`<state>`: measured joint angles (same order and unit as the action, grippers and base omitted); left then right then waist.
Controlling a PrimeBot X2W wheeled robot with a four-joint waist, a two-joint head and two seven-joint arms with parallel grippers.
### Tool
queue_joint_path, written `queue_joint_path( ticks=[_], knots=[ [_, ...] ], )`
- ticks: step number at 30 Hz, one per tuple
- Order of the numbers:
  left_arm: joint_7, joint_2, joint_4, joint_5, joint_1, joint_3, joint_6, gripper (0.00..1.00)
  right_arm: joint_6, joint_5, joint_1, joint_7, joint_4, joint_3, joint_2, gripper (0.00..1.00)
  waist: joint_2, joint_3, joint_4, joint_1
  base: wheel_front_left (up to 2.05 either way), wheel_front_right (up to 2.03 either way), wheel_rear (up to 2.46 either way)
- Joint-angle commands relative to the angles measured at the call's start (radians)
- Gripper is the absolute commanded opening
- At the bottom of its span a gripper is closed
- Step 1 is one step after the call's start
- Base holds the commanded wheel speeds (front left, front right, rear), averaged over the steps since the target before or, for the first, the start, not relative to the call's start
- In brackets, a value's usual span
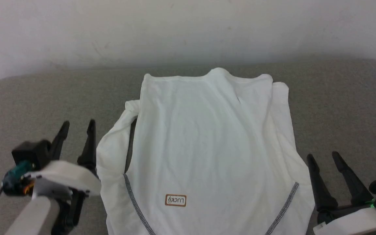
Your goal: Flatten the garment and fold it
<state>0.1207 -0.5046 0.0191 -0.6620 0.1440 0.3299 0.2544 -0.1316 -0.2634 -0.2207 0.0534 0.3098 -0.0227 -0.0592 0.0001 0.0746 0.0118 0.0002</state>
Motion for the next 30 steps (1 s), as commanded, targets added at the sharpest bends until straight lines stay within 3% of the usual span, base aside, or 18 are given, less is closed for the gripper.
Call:
queue_joint_path(
  ticks=[1,6,14,18,25,26,29,30],
  knots=[
    [-0.007,0.002,-0.013,-0.006,0.034,-0.003,-0.012,1.00,0.001,-0.001,0.020,0.004,0.008,0.001,0.003,1.00,-0.0001,0.074,-0.016,-0.0002,0.00,0.00,0.00],
    [-0.075,0.017,-0.161,-0.026,0.272,0.028,-0.112,1.00,0.001,0.004,0.084,0.010,0.014,0.014,-0.003,1.00,-0.0001,0.158,-0.040,-0.0002,0.00,0.00,0.00],
    [-0.323,0.029,-0.438,-0.066,0.560,0.117,-0.256,1.00,0.001,-0.004,0.143,0.010,-0.003,0.038,-0.015,1.00,-0.0001,0.246,-0.094,-0.0002,0.00,0.00,0.00],
    [-0.457,0.016,-0.567,-0.085,0.636,0.145,-0.291,1.00,0.001,-0.014,0.155,0.003,-0.020,0.050,-0.014,1.00,-0.0001,0.270,-0.123,-0.0002,0.00,0.00,0.00],
    [-0.693,-0.035,-0.722,-0.069,0.685,0.218,-0.310,1.00,0.001,-0.033,0.165,-0.009,-0.053,0.061,-0.011,1.00,-0.0001,0.288,-0.156,-0.0002,0.00,0.00,0.00],
    [-0.719,-0.043,-0.737,-0.062,0.687,0.231,-0.311,0.95,0.001,-0.037,0.165,-0.009,-0.057,0.061,-0.010,1.00,-0.0001,0.289,-0.158,-0.0002,0.00,0.00,0.00],
    [-0.757,-0.047,-0.760,-0.056,0.686,0.249,-0.312,0.00,0.001,-0.047,0.168,-0.013,-0.065,0.063,-0.009,1.00,-0.0001,0.290,-0.161,-0.0002,0.00,0.00,0.00],
    [-0.754,-0.045,-0.764,-0.057,0.685,0.250,-0.312,0.00,0.001,-0.050,0.169,-0.014,-0.068,0.063,-0.009,1.00,-0.0001,0.290,-0.160,-0.0002,0.00,0.00,0.00]
  ],
)
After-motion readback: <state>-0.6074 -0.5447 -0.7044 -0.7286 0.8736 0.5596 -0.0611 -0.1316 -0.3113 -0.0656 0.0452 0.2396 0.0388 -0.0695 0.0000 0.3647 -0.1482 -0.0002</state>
